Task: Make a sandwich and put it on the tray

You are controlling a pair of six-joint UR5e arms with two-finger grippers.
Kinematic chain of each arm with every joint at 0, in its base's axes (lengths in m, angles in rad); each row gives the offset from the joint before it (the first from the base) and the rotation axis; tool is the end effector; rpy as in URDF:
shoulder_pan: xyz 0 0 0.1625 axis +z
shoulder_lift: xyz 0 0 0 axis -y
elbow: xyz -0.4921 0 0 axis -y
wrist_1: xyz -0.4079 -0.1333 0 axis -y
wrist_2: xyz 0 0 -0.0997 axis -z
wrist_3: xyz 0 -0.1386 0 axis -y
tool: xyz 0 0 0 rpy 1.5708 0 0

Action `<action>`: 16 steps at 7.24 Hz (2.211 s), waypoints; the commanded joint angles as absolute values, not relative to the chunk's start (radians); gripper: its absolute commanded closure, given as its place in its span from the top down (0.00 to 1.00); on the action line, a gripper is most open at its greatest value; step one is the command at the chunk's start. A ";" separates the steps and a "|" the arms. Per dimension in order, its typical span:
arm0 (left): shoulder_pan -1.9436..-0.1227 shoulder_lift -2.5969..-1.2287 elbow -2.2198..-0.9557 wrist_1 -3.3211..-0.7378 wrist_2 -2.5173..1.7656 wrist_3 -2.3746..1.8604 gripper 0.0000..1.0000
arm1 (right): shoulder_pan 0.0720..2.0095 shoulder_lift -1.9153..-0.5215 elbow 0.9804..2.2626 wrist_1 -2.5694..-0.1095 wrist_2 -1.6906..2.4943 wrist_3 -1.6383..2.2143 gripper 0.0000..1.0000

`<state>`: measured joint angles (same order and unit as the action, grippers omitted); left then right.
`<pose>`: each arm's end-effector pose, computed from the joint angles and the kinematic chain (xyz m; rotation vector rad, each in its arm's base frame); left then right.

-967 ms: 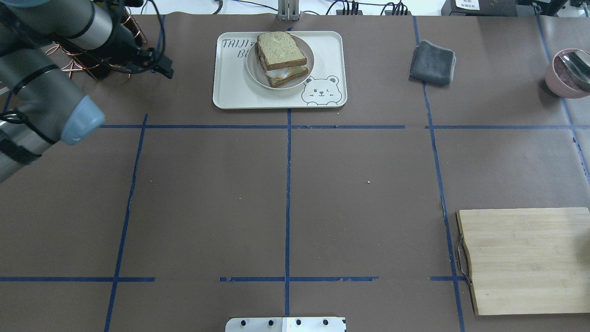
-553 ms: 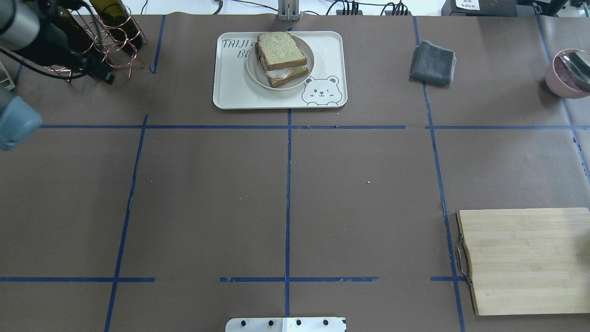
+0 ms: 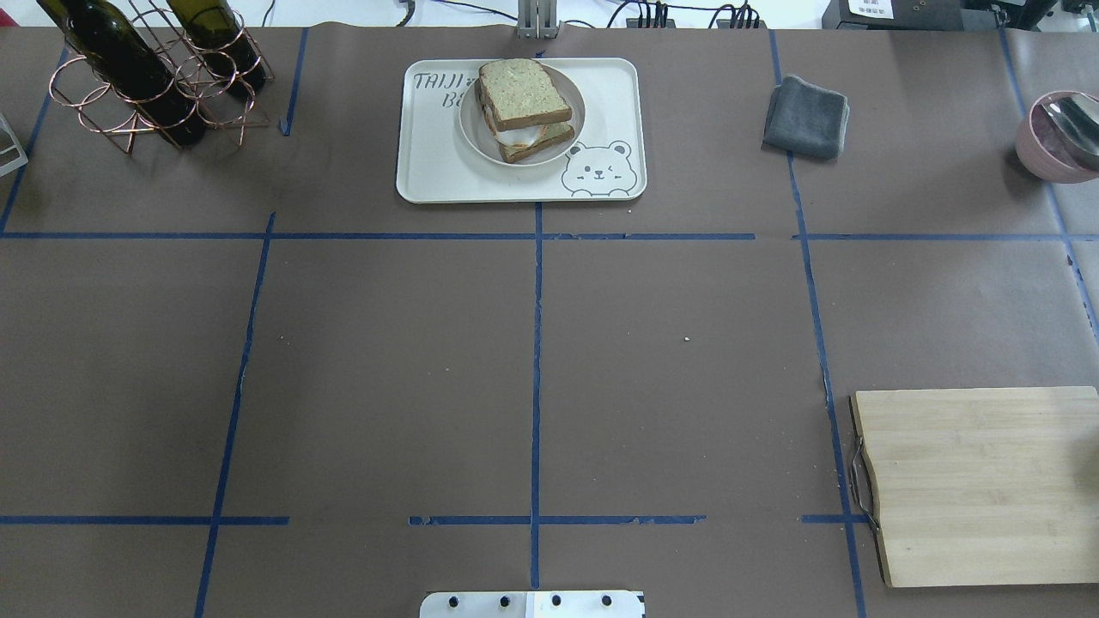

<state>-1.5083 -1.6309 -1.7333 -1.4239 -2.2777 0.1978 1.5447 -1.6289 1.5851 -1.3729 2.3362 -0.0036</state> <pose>-0.0098 -0.5364 0.6612 0.1205 0.7024 0.2760 0.0244 -0.4936 0.7551 0.1379 -0.7656 -0.0872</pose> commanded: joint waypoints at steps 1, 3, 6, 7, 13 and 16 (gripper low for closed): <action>-1.539 -1.495 -1.738 -1.357 -2.318 0.239 1.00 | 1.545 -1.629 1.586 -1.373 2.335 -0.003 1.00; -1.577 -1.427 -1.758 -1.411 -2.413 0.239 1.00 | 1.545 -1.631 1.586 -1.373 2.335 -0.005 1.00; -1.580 -1.479 -1.764 -1.422 -2.398 0.235 1.00 | 1.545 -1.631 1.585 -1.371 2.335 -0.005 1.00; -1.580 -1.486 -1.778 -1.422 -2.398 0.235 1.00 | 1.545 -1.631 1.586 -1.370 2.333 -0.005 1.00; -1.580 -1.488 -1.792 -1.420 -2.398 0.235 1.00 | 1.545 -1.646 1.591 -1.361 2.322 -0.003 1.00; -1.580 -1.488 -1.789 -1.420 -2.399 0.235 1.00 | 1.545 -1.647 1.588 -1.361 2.322 -0.002 1.00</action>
<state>-1.5796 -1.4880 -1.7889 -1.4211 -2.3989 0.2347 1.5447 -1.6471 1.5890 -1.3606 2.3223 -0.0031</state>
